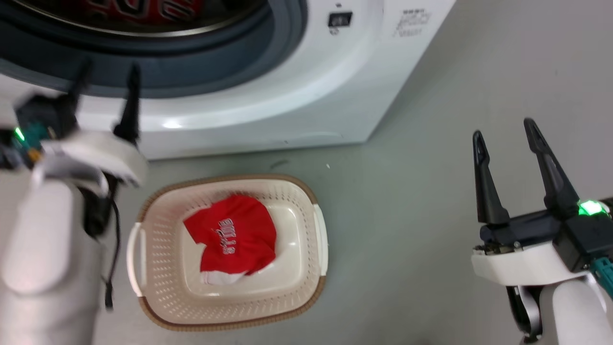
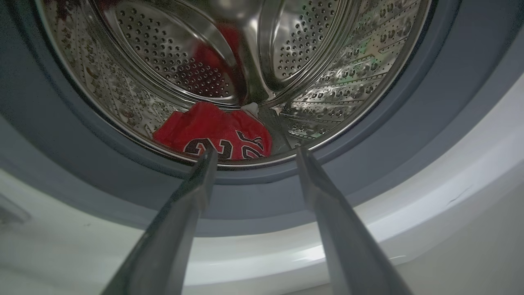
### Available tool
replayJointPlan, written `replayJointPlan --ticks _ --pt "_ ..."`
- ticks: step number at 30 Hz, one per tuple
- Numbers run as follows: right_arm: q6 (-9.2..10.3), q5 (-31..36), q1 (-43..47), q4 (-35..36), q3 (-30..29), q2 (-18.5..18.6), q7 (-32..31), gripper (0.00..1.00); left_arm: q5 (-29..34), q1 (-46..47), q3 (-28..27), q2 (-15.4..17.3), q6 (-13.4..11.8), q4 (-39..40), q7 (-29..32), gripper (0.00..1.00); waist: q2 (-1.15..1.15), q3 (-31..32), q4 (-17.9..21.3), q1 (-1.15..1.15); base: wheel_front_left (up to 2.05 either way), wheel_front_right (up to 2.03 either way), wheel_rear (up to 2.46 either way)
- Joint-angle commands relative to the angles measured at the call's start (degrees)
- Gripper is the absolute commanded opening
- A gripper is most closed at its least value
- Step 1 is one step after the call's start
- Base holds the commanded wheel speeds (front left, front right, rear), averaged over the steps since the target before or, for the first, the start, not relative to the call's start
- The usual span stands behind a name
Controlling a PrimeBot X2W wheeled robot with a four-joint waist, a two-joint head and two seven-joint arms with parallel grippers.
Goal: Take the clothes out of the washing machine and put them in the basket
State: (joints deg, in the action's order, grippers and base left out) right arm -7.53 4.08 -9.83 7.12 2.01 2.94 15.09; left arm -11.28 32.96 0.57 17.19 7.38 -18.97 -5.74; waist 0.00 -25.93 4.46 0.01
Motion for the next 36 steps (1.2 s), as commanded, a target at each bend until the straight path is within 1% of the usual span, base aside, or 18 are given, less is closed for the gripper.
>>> replayJointPlan --ticks 1,3,6,8,9,12,16,19,22,24,29,31,36 --pt "0.08 -0.1 -1.6 0.4 0.4 -0.1 0.1 1.0 0.0 3.0 0.1 1.6 0.0 -0.3 1.5 1.0 0.0 -6.0 3.7 -0.01 0.0 0.0 0.0" --pt "0.08 -0.8 -2.9 0.9 0.8 -0.1 0.1 1.0 0.1 8.6 0.3 4.6 0.0 -0.9 4.8 1.0 0.0 -8.9 5.5 -0.01 0.0 0.0 0.0" --pt "0.08 -2.3 -4.5 1.2 1.5 -0.1 0.1 1.0 -0.1 15.9 2.2 8.0 0.0 -2.7 10.6 1.0 0.0 -12.5 8.1 -0.01 0.0 0.0 0.0" --pt "0.08 -3.5 -5.1 1.4 2.4 -0.2 0.1 1.0 -1.9 21.3 3.0 10.3 0.0 -4.1 15.3 1.0 0.0 -14.6 9.7 -0.01 0.0 0.0 0.0" --pt "0.08 -3.8 -5.3 1.5 3.0 -0.1 0.1 1.0 -2.2 24.2 3.1 12.1 0.0 -5.0 17.8 1.0 0.0 -15.5 10.5 -0.01 0.0 0.0 0.0" --pt "0.08 -4.8 -5.5 2.0 5.2 -0.2 0.1 1.0 -3.4 31.7 3.7 14.7 0.0 -7.2 25.3 1.0 0.0 -18.2 12.9 -0.01 0.0 0.0 0.0" --pt "0.08 -5.1 -5.3 3.1 9.9 -0.2 0.1 1.0 -1.8 41.3 5.0 20.8 0.0 -10.0 34.6 1.0 0.0 -21.4 17.0 -0.01 0.0 0.0 0.0" --pt "0.08 -6.4 -4.5 3.9 12.8 -0.2 0.1 1.0 -0.8 46.7 7.7 24.7 0.0 -12.5 41.4 1.0 0.0 -23.3 19.7 -0.01 0.0 0.0 0.0" --pt "0.07 -6.8 -4.1 4.7 15.9 -0.2 0.1 1.0 0.6 52.2 9.3 28.4 0.0 -14.7 46.7 1.0 0.0 -25.2 22.0 -0.01 0.0 0.0 0.0" --pt "0.09 -7.3 -2.8 5.0 16.4 -0.1 0.1 1.0 1.0 53.7 10.9 28.8 0.0 -16.4 49.0 1.0 0.0 -25.3 22.5 -0.01 0.0 0.0 0.0" --pt "0.08 -7.7 -0.9 6.8 16.8 -0.2 0.1 1.0 -0.9 56.4 14.1 30.2 0.0 -20.2 56.5 1.0 0.0 -26.2 22.5 -0.01 0.0 0.0 0.0" --pt "0.08 -7.8 -0.2 7.3 17.0 -0.1 0.1 1.0 -1.0 56.6 15.1 30.5 0.0 -21.4 57.6 1.0 0.0 -26.4 22.5 -0.01 0.0 0.0 0.0" --pt "0.08 -9.2 1.3 9.6 16.2 -0.1 0.1 1.0 -0.6 56.8 16.5 31.8 0.0 -24.5 58.2 1.0 0.0 -26.9 22.6 -0.01 0.0 0.0 0.0"
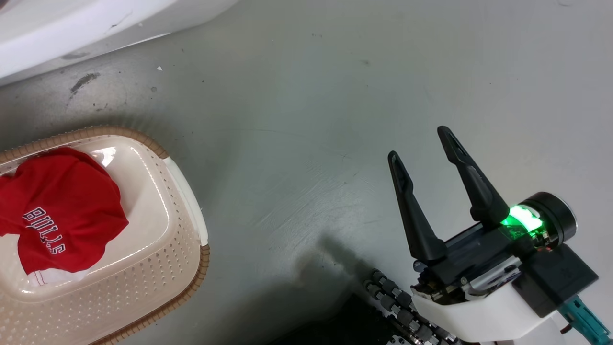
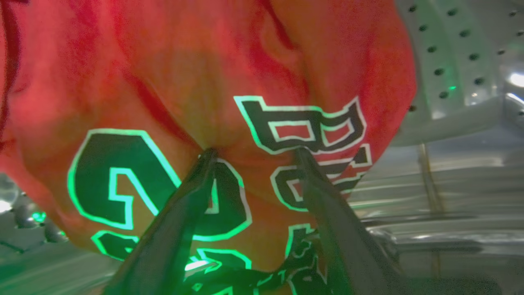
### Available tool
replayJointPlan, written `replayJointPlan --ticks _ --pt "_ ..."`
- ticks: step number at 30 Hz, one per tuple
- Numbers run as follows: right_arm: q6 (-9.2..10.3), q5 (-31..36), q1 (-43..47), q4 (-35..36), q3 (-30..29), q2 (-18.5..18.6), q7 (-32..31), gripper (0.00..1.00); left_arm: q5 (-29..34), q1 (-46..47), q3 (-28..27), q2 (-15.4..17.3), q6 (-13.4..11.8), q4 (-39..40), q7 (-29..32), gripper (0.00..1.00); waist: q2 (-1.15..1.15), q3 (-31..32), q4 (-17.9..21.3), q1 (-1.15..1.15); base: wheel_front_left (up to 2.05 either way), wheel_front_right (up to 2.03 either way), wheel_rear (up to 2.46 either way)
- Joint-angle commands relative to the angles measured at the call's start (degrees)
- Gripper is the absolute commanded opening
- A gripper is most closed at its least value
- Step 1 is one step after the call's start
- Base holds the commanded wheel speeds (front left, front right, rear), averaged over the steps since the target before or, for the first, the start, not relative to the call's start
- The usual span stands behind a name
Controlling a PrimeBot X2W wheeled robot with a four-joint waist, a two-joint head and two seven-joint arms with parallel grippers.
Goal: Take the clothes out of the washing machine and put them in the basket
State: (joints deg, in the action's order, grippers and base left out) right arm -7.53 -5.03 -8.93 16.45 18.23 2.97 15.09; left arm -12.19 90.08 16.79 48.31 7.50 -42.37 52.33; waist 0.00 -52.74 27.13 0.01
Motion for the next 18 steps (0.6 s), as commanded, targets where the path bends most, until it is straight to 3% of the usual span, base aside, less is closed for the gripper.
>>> replayJointPlan --ticks 1,3,4,5,18 --pt "0.08 -0.2 0.8 0.6 -0.2 -0.2 0.1 1.0 0.1 -0.4 0.3 0.6 -0.1 -1.8 0.3 1.0 0.0 -0.2 -0.1 -0.01 0.0 0.0 0.0" --pt "0.08 -0.3 1.0 1.2 -0.6 -0.2 0.1 1.0 -0.6 -0.4 0.5 0.0 -0.1 -3.2 1.2 1.0 0.0 -0.4 -0.2 -0.01 0.0 0.0 0.0" --pt "0.08 -0.4 0.9 1.3 -0.7 -0.2 0.1 1.0 -0.8 -0.3 0.7 -0.3 -0.1 -3.6 1.4 0.22 0.0 -0.5 -0.3 -0.01 0.0 0.0 0.0" --pt "0.08 -0.4 0.8 1.4 -0.7 -0.2 0.1 1.0 -0.9 -0.2 0.8 -0.4 -0.1 -3.8 1.2 0.0 0.0 -0.6 -0.4 -0.01 0.0 0.0 0.0" --pt "0.08 -1.1 -4.0 0.2 -0.1 -0.2 0.1 1.0 -4.3 1.0 3.4 2.3 -0.1 -2.5 -9.4 0.0 0.0 1.8 0.5 -0.01 0.0 0.0 0.0"
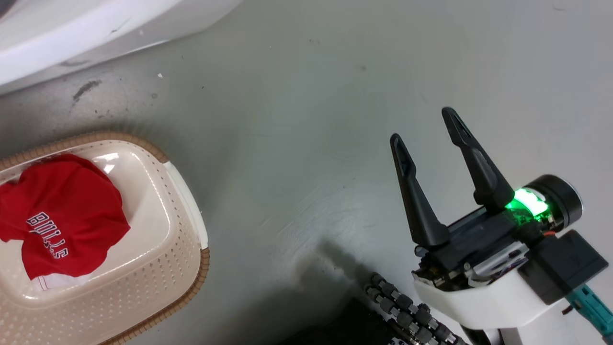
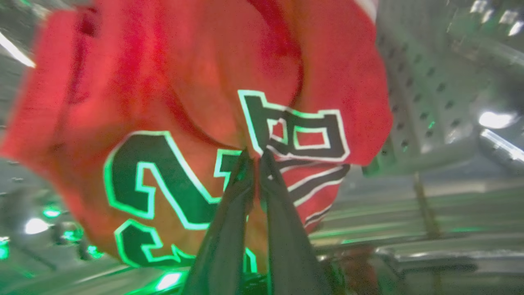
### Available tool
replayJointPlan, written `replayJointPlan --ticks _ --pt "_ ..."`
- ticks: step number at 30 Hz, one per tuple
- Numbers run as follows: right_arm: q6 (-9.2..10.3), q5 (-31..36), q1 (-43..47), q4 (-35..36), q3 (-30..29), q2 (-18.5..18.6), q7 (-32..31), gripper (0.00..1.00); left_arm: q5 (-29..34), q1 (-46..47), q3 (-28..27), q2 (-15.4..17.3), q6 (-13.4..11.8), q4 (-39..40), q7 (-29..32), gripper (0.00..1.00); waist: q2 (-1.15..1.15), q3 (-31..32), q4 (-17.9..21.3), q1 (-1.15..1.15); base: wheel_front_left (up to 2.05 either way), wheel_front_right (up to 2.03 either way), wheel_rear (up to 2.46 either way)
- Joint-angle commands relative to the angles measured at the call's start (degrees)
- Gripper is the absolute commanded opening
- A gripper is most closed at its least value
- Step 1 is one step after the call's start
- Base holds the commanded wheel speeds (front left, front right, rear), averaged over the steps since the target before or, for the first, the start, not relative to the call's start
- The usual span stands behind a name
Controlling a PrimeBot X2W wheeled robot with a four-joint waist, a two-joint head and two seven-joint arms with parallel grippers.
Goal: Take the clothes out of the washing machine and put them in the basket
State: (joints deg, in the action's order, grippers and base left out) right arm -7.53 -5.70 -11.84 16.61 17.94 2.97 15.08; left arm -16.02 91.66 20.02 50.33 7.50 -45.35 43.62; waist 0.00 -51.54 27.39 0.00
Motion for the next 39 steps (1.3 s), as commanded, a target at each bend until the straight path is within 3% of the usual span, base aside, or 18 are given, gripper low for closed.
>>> replayJointPlan --ticks 1,14,24,31,39 --pt "0.08 -0.3 -1.4 -0.3 -0.1 -0.2 0.1 1.0 -1.1 -1.2 0.6 0.0 -0.1 0.7 -2.3 0.0 0.0 1.3 0.0 0.0 0.0 0.0 0.0" --pt "0.08 4.3 -1.3 -4.0 -5.7 -0.1 0.1 1.0 -10.5 -15.1 5.8 -5.5 -0.1 0.8 -27.7 0.0 0.0 14.0 -8.2 0.0 0.0 0.0 0.0" --pt "0.08 9.1 2.1 -6.6 -7.7 -0.1 0.1 1.0 -13.8 -31.3 8.2 -13.3 -0.5 0.4 -48.2 0.0 0.0 25.6 -14.9 0.0 0.0 0.0 0.0" --pt "0.08 11.7 4.7 -8.6 -9.9 -0.1 0.1 1.0 -15.1 -41.9 6.9 -17.5 -3.9 5.7 -57.7 0.0 0.0 33.2 -18.5 0.0 0.0 0.0 0.0" --pt "0.08 12.6 7.3 -9.7 -12.7 -0.1 0.1 1.0 -13.5 -54.2 2.9 -19.2 -9.9 25.6 -58.9 0.0 0.0 38.6 -21.9 0.0 0.0 0.0 0.0"
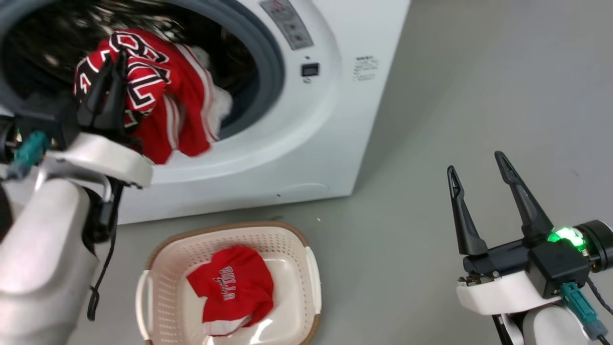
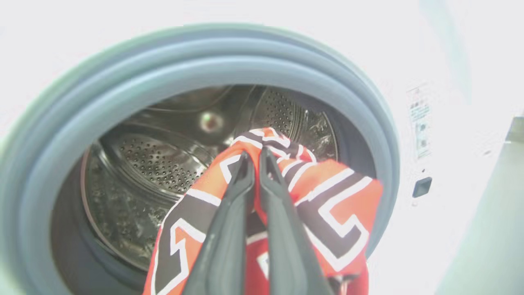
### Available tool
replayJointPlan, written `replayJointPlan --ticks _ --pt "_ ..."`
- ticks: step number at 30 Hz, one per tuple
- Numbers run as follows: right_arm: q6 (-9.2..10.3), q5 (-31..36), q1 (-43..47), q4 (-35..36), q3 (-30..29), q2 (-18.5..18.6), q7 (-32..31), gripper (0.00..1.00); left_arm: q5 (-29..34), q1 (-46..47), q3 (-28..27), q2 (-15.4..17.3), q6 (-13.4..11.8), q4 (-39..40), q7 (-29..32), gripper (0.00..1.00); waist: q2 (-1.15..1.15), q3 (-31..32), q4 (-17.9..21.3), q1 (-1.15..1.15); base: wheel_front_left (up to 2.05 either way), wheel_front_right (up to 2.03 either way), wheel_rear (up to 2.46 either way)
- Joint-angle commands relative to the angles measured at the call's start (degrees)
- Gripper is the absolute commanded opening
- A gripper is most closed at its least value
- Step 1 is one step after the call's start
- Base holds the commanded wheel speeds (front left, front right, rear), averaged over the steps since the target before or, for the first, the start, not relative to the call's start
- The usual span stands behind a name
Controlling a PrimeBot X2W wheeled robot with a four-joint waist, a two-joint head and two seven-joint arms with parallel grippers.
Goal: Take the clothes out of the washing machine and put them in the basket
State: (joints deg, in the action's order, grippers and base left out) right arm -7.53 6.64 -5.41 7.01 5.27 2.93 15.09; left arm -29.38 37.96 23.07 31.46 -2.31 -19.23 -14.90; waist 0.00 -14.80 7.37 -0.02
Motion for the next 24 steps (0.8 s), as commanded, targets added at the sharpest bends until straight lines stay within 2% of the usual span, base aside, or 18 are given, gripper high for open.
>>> replayJointPlan --ticks 1,8,14,19,24 --pt "0.08 0.4 1.2 -0.2 -0.2 -0.1 0.1 1.0 0.1 -2.2 -0.7 -0.8 -0.9 2.6 -0.4 0.0 0.0 2.3 -2.3 0.02 0.0 0.0 0.0" --pt "0.08 0.5 3.2 -0.9 -0.4 -0.1 0.1 1.0 1.4 -13.4 -1.0 -0.3 -6.0 17.9 0.4 0.0 0.0 5.6 -4.3 0.02 0.0 0.0 0.0" --pt "0.08 1.0 3.7 -1.2 -0.6 -0.1 0.1 1.0 0.5 -21.6 1.3 0.9 -8.2 25.3 4.8 0.0 0.0 6.4 -5.3 0.02 0.0 0.0 0.0" --pt "0.08 1.2 3.4 -1.1 -0.3 -0.1 0.1 1.0 0.2 -25.8 4.0 0.7 -7.8 24.4 7.0 0.0 0.0 5.2 -5.4 0.02 0.0 0.0 0.0" --pt "0.08 1.8 2.2 -0.9 -0.1 -0.1 0.1 1.0 -1.5 -26.9 6.6 -1.2 -5.7 17.3 7.5 0.0 0.0 2.4 -4.8 0.02 0.0 0.0 0.0"
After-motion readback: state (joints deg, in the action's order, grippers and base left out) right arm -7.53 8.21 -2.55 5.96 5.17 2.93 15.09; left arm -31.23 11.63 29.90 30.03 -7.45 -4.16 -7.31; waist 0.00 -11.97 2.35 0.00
